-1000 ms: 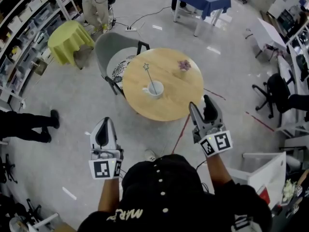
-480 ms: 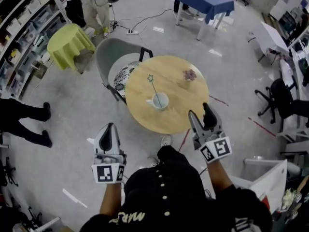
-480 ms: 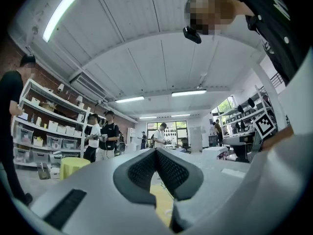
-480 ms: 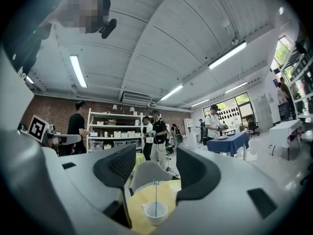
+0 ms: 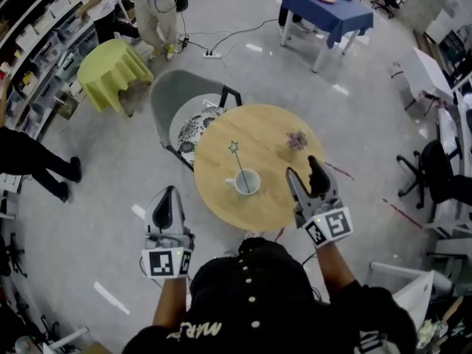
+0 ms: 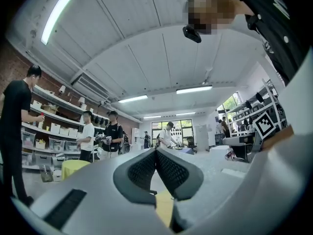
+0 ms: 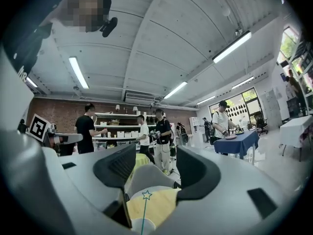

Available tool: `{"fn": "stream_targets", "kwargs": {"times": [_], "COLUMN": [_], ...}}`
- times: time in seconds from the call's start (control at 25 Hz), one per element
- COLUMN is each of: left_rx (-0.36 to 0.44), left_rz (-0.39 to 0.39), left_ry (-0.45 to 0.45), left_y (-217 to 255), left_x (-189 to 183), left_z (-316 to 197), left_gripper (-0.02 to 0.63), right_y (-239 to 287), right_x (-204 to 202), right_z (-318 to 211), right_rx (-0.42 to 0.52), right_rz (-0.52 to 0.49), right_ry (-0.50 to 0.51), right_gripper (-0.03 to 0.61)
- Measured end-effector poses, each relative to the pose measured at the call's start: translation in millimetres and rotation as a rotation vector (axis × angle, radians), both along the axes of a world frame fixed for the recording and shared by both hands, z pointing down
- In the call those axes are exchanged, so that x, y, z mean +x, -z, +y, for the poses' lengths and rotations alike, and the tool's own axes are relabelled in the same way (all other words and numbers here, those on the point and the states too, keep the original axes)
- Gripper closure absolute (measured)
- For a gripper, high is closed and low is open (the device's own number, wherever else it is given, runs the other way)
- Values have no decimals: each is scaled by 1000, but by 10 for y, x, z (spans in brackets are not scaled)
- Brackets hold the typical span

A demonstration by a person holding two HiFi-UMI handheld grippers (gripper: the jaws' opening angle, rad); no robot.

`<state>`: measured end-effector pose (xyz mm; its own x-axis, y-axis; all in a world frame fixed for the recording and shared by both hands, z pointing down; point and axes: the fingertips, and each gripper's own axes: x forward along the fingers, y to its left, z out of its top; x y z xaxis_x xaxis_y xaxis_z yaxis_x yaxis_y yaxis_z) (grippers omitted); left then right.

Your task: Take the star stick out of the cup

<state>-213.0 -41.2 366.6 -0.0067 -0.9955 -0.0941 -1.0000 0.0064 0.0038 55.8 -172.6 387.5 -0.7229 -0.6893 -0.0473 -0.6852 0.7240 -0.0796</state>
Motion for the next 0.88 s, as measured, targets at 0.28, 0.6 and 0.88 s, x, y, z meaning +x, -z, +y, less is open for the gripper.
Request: {"fn": "stream_targets", "kwargs": {"times": [0.28,0.6,0.88], "left_rx": [-23,-62,-117], "left_rz": [3,-12,-5], "left_ry": [35,24,-40], "left_y": [-20,-244,-438], "left_x": [-3,-60,-157], "left_z": [-391,-635,-811], "left_gripper": [615,615,615], "right_y": [-103,-496,-824], "right_x": [-124,-306,-576], "right_z": [-430,-694,-788], "right_rx": [-36,-91,-167], "right_rz": [8,60,65], "right_ry": [59,85,130], "right_gripper": [331,334,345]}}
